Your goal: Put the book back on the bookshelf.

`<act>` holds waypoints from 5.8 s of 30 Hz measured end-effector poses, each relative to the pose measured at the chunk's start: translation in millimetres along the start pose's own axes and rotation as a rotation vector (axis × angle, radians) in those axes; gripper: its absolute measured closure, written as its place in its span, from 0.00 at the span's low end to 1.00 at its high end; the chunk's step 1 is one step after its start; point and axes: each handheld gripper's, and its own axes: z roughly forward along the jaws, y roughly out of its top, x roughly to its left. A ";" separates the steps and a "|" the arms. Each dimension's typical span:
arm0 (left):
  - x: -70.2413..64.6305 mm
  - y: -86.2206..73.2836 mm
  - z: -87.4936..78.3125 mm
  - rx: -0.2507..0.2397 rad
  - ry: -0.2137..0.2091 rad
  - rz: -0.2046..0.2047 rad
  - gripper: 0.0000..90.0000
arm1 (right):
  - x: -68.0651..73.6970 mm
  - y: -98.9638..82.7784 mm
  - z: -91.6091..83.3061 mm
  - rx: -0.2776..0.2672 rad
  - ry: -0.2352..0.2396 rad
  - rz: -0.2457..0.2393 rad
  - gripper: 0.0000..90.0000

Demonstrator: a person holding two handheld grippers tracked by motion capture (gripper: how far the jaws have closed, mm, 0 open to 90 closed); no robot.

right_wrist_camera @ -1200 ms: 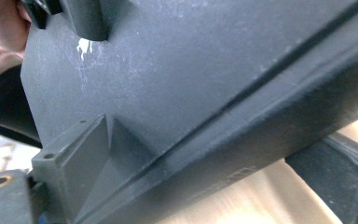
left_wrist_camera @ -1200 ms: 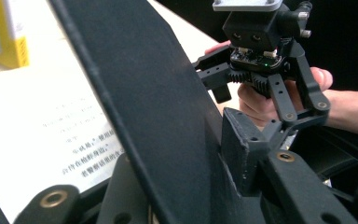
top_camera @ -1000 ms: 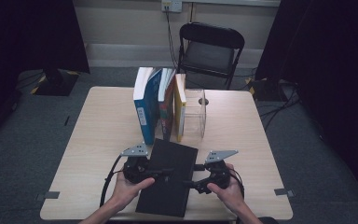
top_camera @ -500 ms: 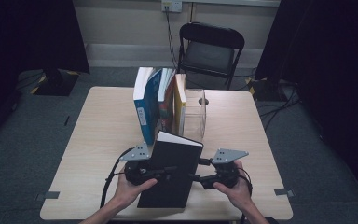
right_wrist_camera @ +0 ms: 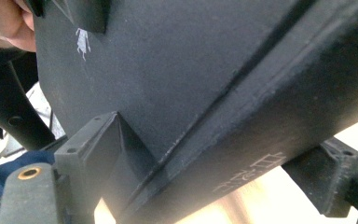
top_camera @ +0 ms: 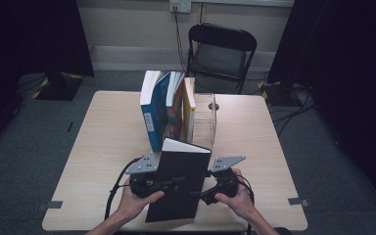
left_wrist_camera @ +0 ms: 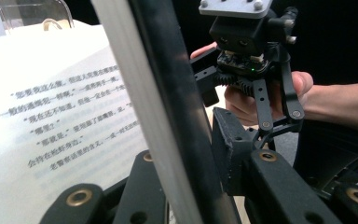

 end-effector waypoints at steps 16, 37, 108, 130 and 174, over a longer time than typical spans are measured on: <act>8.2 -15.1 -7.8 -0.012 0.003 0.036 0.66 | 19.8 1.7 -27.7 -0.070 -0.150 -0.159 0.48; 12.6 -46.2 -31.4 0.108 0.085 0.053 0.54 | 31.6 35.3 -4.4 -0.115 -0.011 -0.143 0.36; 115.2 -99.6 -49.3 0.309 0.713 -0.213 0.09 | 2.1 4.8 -87.1 -0.165 -0.391 0.020 0.54; 115.7 -99.0 -45.8 0.328 0.677 -0.194 0.03 | 3.7 37.9 -93.4 -0.118 -0.467 0.027 0.56; 115.8 -99.0 -44.8 0.330 0.674 -0.195 0.01 | -45.3 84.9 -76.7 0.046 -0.552 0.138 0.54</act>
